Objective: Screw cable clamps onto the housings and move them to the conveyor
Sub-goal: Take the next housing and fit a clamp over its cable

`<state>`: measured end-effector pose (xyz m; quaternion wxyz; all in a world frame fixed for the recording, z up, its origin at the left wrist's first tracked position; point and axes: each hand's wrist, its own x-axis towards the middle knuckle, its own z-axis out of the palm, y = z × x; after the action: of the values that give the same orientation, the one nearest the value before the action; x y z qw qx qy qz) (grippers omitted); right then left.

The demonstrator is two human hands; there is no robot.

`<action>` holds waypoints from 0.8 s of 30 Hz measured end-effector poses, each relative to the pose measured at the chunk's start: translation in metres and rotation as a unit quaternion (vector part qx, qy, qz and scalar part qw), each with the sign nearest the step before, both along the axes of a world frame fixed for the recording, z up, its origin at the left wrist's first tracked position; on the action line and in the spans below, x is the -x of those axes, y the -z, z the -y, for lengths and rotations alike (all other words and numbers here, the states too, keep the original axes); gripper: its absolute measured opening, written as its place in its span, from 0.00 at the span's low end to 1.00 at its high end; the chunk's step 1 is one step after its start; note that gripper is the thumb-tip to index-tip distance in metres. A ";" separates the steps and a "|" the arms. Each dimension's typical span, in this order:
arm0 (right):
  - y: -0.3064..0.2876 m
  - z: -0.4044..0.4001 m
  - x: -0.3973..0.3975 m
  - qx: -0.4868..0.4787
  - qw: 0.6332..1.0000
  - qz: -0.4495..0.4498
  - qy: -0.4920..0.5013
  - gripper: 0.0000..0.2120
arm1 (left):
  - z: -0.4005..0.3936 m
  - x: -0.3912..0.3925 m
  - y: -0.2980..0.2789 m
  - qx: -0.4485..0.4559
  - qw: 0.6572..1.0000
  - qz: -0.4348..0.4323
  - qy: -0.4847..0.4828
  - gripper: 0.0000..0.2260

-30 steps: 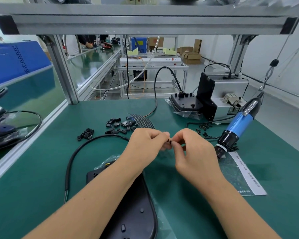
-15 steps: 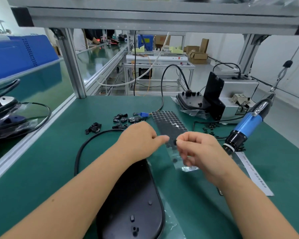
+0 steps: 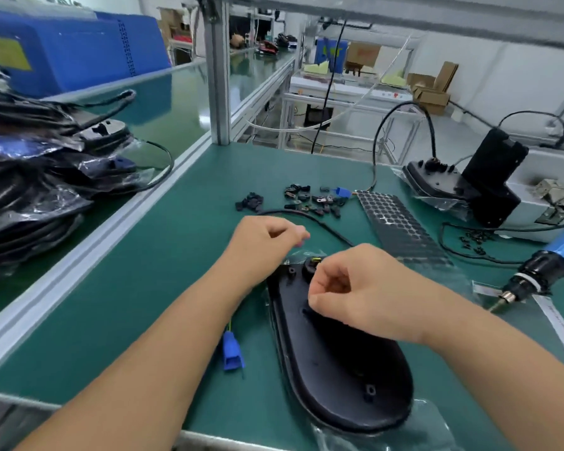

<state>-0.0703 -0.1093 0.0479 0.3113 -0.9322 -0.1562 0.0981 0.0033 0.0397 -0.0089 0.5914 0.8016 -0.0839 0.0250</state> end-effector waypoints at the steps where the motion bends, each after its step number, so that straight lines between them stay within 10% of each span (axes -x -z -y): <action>1: 0.002 -0.001 -0.001 0.010 1.000 0.003 0.003 0.07 | 0.000 0.000 0.001 -0.001 1.000 -0.002 0.004 0.07; 24: -0.002 -0.003 0.000 0.043 0.999 -0.023 -0.001 0.06 | 0.004 0.000 0.003 -0.116 0.992 0.007 0.040 0.09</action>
<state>-0.0706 -0.1061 0.0496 0.2745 -0.9421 -0.1457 0.1260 0.0037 0.0360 -0.0117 0.4941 0.8608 -0.1223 -0.0032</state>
